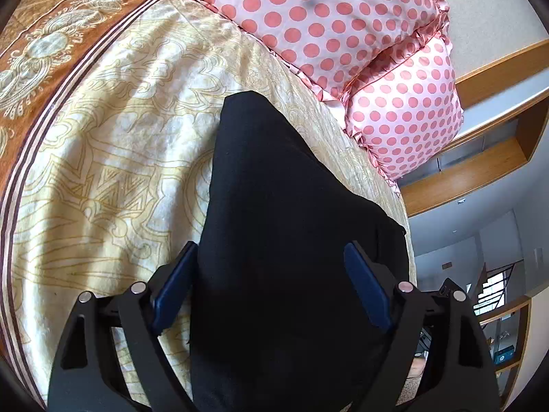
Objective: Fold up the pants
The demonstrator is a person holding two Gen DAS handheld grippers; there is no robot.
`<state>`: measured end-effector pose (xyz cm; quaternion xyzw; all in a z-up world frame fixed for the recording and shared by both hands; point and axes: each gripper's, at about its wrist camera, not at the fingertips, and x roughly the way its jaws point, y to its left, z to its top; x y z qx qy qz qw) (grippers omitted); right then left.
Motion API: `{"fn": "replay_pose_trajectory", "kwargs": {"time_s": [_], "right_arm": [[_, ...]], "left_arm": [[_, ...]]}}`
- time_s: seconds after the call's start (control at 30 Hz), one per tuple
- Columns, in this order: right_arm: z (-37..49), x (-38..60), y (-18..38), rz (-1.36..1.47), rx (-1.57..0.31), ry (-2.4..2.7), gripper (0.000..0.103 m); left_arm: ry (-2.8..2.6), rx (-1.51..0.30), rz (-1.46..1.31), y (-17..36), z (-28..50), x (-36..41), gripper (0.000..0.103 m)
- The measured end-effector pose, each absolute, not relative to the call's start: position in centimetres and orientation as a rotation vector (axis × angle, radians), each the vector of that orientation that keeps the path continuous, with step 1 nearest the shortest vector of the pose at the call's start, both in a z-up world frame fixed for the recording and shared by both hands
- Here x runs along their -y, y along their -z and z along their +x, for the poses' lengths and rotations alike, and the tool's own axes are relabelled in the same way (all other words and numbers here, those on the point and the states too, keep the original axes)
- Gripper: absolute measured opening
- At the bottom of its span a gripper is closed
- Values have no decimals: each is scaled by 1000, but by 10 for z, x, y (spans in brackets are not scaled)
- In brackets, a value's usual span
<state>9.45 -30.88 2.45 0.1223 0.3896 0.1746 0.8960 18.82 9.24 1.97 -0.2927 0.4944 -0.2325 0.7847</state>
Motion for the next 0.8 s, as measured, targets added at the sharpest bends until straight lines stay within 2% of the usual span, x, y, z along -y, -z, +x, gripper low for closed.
{"fn": "replay_pose_trajectory", "kwargs": {"time_s": [0.07, 0.13, 0.17, 0.23, 0.3, 0.43, 0.8], "right_arm": [[95, 310, -24, 269, -810, -367, 39], [94, 309, -25, 259, -798, -370, 33], [92, 307, -27, 249, -787, -372, 29], [90, 305, -31, 233, -772, -367, 26], [91, 305, -34, 244, -764, -369, 23], [92, 312, -38, 314, -746, -388, 20], [129, 315, -83, 418, -660, -486, 15]], "left_arm": [[504, -1068, -599, -22, 189, -87, 77], [493, -1060, -562, -25, 187, -82, 51], [482, -1054, -528, -27, 186, -79, 44], [454, -1040, -456, -31, 184, -75, 19], [435, -1026, -417, -33, 181, -73, 11], [434, -977, -373, -43, 176, -71, 6], [484, -832, -267, -102, 190, -42, 6]]}}
